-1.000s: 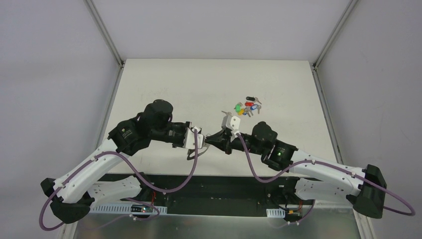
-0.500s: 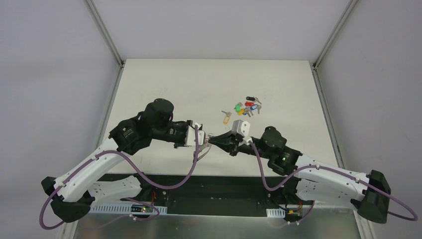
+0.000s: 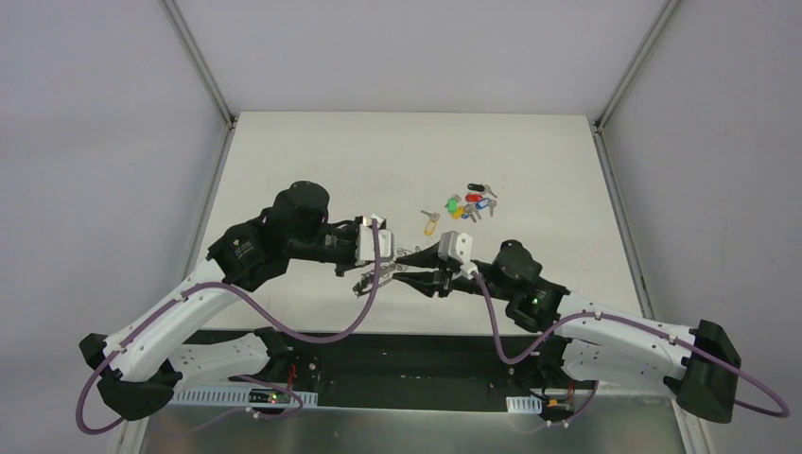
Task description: Remove the keys from the keyring
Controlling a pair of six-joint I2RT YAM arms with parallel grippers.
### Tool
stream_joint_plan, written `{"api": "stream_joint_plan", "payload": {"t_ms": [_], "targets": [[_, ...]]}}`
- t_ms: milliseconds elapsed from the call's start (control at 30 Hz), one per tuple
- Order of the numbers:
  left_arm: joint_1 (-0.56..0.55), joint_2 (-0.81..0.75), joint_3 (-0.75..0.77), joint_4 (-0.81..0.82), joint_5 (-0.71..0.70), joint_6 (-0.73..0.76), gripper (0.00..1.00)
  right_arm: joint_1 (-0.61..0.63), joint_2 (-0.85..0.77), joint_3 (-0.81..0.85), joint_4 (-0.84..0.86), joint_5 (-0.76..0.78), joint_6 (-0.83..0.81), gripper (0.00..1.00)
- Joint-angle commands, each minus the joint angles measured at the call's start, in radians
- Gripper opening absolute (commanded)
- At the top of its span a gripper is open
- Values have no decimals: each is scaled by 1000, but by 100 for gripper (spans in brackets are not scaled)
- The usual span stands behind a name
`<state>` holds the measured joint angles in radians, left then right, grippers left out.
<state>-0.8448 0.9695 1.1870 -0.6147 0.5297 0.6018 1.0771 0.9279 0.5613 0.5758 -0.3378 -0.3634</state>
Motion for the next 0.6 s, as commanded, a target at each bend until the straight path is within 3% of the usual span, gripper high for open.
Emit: {"api": "stream_joint_plan", "payload": {"t_ms": [0, 300, 567], "targets": [[-8, -20, 27, 46, 25, 12, 0, -2, -25, 37, -29, 21, -33, 36], [-7, -14, 8, 46, 75, 43, 0, -2, -56, 87, -125, 65, -93, 27], [-8, 6, 15, 45, 57, 30, 0, -2, -31, 125, -129, 35, -67, 37]]}}
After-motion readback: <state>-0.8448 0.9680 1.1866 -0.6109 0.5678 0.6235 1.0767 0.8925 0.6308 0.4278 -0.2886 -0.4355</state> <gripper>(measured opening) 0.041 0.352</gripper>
